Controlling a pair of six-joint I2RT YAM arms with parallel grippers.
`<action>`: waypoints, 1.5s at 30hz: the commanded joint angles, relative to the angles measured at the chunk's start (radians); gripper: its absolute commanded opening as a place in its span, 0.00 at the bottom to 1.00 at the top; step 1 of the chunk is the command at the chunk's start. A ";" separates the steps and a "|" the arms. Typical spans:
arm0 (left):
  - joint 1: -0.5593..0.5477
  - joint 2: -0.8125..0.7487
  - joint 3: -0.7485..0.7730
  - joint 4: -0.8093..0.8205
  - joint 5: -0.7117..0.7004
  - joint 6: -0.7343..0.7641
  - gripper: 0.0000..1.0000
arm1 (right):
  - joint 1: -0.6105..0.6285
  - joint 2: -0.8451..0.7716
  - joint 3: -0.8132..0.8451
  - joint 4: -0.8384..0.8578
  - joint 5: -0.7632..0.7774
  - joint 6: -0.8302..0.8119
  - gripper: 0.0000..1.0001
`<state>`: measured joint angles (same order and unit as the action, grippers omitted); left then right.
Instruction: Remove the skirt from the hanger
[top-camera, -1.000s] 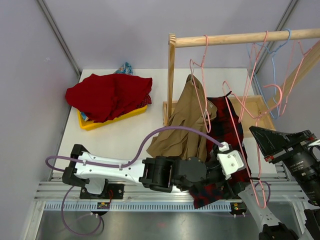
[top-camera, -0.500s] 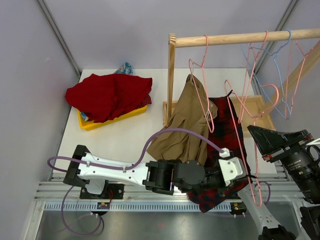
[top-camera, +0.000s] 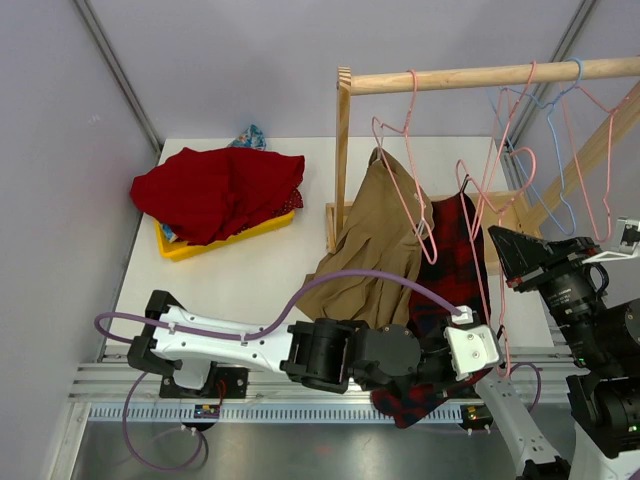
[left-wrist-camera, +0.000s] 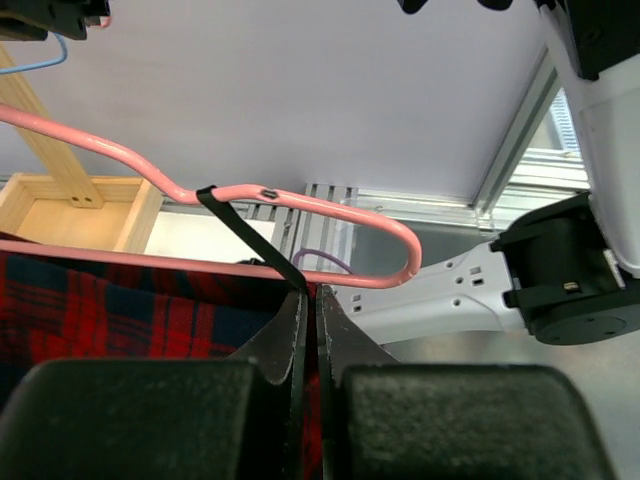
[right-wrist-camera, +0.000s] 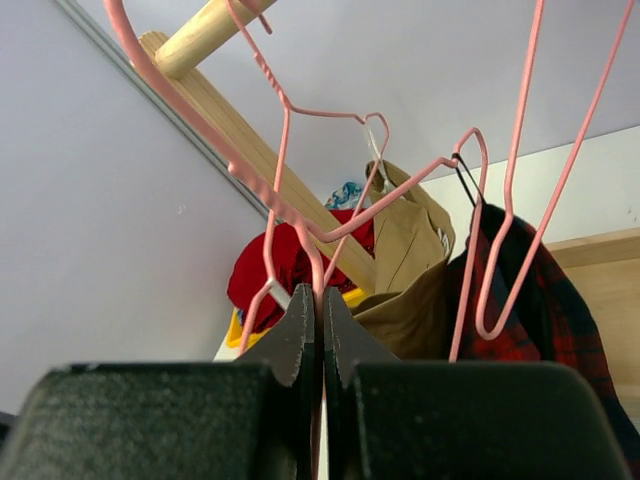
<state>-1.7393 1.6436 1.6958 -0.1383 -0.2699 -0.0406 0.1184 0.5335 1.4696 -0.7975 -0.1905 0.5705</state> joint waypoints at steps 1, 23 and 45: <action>-0.040 -0.001 0.071 0.040 0.043 0.016 0.00 | 0.003 -0.003 -0.041 0.188 0.112 -0.081 0.00; 0.015 0.010 0.195 -0.058 -0.032 0.080 0.02 | -0.028 -0.032 -0.363 0.458 -0.069 -0.080 0.00; 0.040 0.071 0.262 -0.067 0.063 0.045 0.00 | -0.028 0.039 -0.450 0.552 0.276 -0.181 0.00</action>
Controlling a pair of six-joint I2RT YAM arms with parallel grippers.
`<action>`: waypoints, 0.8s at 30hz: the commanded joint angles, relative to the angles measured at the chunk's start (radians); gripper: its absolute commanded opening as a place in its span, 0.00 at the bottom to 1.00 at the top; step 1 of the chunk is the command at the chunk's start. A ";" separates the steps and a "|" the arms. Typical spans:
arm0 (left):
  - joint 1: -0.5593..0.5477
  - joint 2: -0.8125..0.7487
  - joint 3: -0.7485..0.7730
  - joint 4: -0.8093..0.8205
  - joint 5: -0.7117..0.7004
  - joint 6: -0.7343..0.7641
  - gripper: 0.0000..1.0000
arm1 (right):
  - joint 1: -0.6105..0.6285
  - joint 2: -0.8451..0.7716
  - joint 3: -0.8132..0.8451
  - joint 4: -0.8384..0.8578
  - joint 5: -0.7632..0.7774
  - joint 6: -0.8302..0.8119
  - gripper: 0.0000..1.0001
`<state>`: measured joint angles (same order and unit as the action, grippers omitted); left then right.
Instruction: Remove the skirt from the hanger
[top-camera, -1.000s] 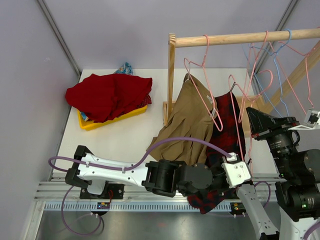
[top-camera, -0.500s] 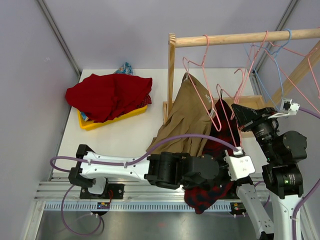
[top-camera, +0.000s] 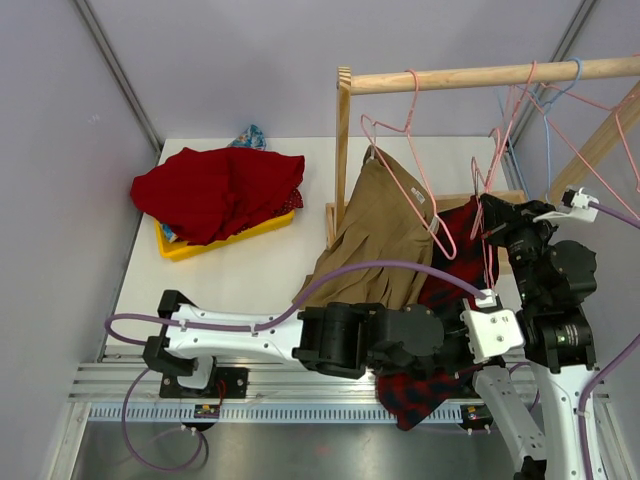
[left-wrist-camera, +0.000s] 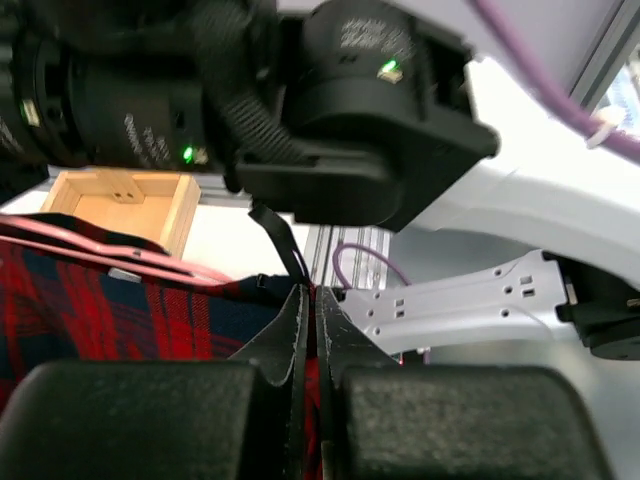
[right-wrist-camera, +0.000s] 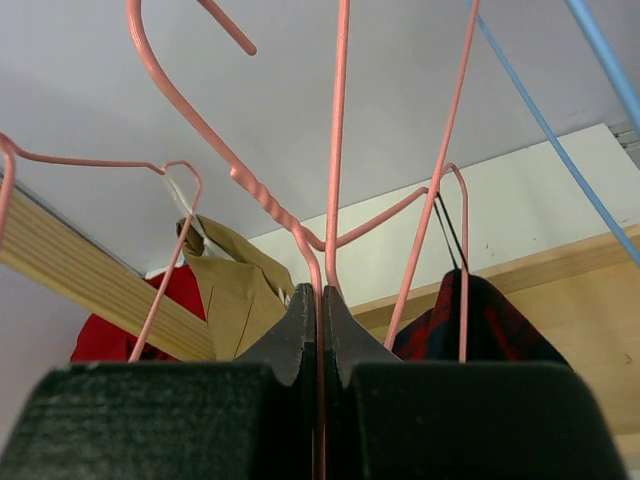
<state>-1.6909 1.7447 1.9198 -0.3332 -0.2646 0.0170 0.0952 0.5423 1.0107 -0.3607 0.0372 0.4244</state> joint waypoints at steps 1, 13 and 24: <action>-0.009 -0.034 0.018 0.150 0.068 -0.012 0.00 | -0.005 0.033 0.018 0.121 0.040 -0.033 0.00; -0.003 -0.065 -0.297 0.261 -0.097 -0.101 0.00 | -0.005 0.159 0.523 -0.260 -0.180 0.040 0.00; 0.014 -0.226 -0.121 0.065 -0.361 0.086 0.00 | -0.006 0.078 0.899 -0.846 -0.327 0.045 0.00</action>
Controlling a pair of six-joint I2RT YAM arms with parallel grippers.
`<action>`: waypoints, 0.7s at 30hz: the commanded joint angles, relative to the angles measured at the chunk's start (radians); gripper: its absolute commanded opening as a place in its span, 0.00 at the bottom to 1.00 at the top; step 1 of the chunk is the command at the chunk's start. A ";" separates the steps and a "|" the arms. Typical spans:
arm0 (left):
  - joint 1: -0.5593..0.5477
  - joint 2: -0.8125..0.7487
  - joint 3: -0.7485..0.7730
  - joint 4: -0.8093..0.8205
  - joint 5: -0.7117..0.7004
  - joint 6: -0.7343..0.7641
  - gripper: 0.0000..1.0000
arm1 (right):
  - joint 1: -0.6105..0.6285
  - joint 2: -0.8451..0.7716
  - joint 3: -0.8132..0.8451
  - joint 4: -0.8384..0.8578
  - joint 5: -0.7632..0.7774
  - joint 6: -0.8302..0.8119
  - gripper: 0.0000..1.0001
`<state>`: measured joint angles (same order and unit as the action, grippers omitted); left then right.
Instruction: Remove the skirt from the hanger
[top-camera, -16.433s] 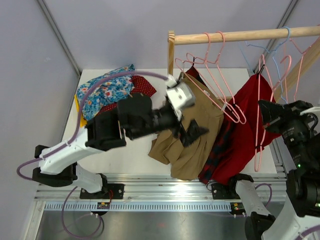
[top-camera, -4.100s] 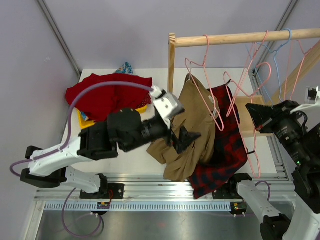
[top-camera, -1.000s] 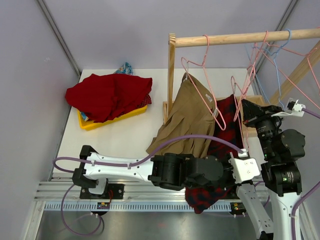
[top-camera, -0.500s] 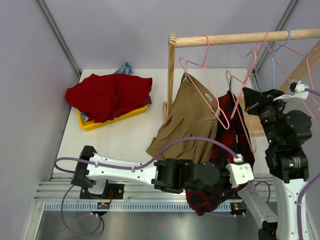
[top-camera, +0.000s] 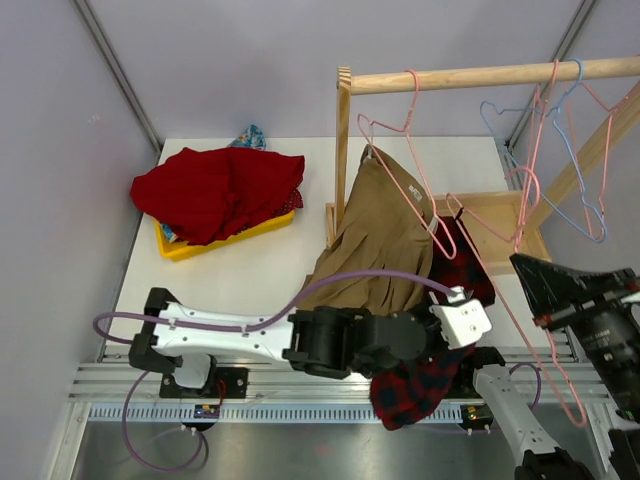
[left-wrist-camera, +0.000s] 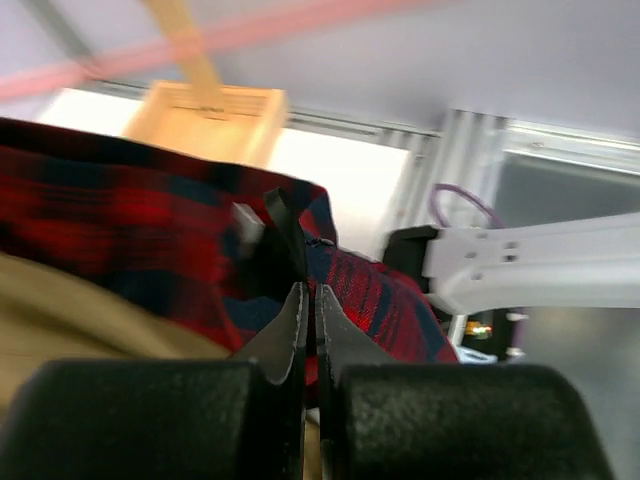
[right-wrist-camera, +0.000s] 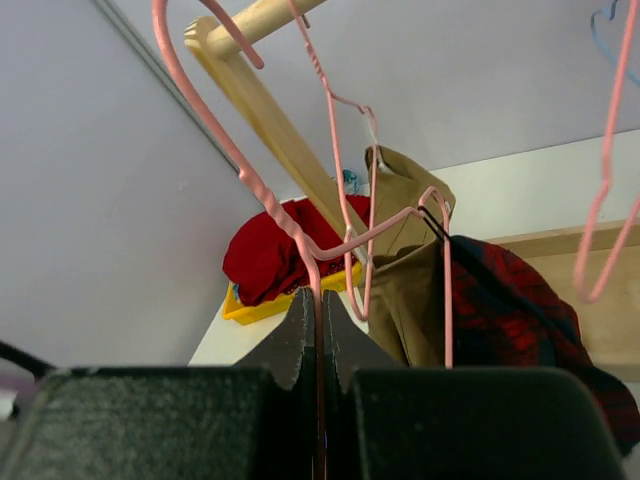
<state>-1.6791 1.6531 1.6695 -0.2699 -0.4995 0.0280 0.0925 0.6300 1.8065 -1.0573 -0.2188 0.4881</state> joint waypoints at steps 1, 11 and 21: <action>0.004 -0.175 0.157 -0.047 -0.128 0.076 0.00 | -0.002 -0.025 0.144 -0.174 -0.094 -0.017 0.00; -0.117 -0.415 0.275 -0.215 -0.106 0.148 0.00 | 0.000 -0.234 0.177 0.068 -0.433 -0.020 0.00; -0.162 -0.513 0.253 -0.088 -0.530 0.501 0.00 | 0.090 -0.096 0.375 0.157 -0.620 0.063 0.00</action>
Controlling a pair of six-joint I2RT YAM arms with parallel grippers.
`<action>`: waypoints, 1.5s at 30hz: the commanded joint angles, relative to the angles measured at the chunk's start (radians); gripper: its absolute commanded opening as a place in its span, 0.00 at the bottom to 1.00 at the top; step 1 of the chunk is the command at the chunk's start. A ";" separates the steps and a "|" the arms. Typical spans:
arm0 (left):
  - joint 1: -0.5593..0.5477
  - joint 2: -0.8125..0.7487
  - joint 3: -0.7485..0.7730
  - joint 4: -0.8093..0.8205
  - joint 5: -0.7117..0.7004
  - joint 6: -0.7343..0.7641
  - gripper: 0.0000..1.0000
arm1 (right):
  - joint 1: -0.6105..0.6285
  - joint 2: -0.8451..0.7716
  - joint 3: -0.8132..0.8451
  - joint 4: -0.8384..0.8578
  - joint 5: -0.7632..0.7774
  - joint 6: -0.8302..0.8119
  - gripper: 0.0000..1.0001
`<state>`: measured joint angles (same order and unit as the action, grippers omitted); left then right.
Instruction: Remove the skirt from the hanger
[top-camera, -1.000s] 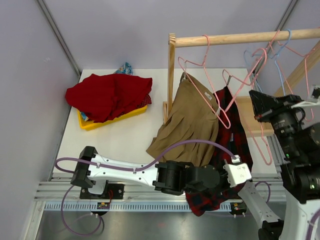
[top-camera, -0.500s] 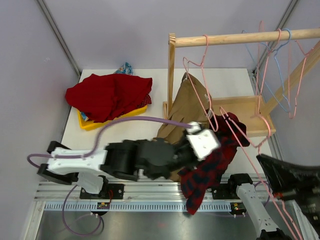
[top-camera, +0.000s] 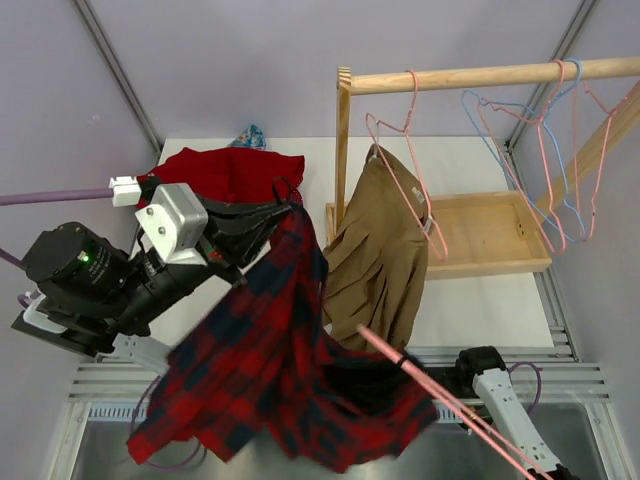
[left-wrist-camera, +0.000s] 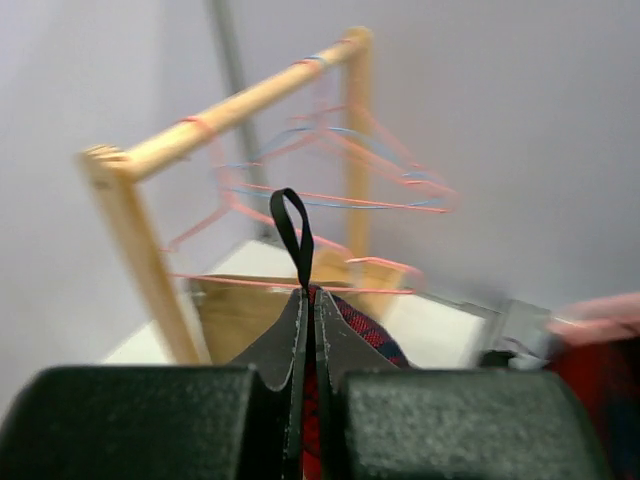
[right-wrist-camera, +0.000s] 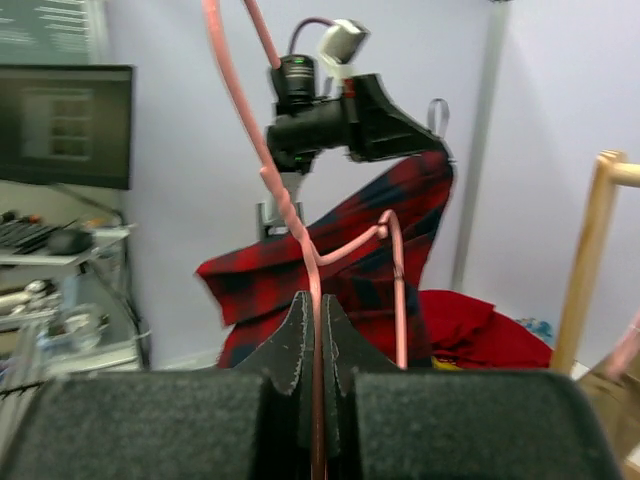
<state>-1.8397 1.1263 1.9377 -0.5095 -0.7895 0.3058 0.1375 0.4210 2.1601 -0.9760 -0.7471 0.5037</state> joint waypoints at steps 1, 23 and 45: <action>0.003 0.006 -0.035 0.198 -0.267 0.283 0.00 | 0.063 0.123 0.027 0.076 -0.087 0.038 0.00; 1.248 0.068 0.024 0.100 0.113 0.178 0.00 | 0.192 0.032 -0.308 -0.023 0.199 -0.211 0.00; 1.873 0.782 0.055 -0.076 0.565 -0.554 0.03 | 0.192 0.054 -0.362 0.106 0.537 -0.263 0.00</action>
<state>-0.0505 1.8194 2.0708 -0.5297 -0.3218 -0.0479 0.3271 0.3912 1.7855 -0.9760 -0.3183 0.2745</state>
